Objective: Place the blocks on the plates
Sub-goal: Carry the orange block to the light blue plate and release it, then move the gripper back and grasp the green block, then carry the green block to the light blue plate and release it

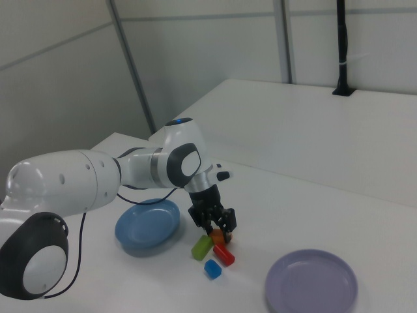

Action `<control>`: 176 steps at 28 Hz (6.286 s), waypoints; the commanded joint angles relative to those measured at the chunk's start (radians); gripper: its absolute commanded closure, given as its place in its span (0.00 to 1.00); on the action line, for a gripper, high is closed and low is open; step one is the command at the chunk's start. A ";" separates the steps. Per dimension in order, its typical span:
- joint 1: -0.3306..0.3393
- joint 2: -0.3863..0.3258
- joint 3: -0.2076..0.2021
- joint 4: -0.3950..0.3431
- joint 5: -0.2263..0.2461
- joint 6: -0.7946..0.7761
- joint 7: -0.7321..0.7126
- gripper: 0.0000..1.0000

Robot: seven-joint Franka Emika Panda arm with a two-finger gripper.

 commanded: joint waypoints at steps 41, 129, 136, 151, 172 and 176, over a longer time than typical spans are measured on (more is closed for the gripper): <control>0.170 -0.066 0.152 -0.030 0.030 -0.057 0.112 0.86; 0.049 -0.138 0.066 -0.014 0.012 -0.225 -0.032 1.00; 0.049 -0.131 0.152 0.019 0.006 -0.208 -0.012 1.00; 0.112 -0.033 0.181 0.011 -0.058 0.037 0.151 0.49; 0.044 -0.132 0.160 0.013 -0.005 -0.108 0.155 0.00; 0.020 -0.146 0.112 0.011 -0.003 -0.193 0.160 0.00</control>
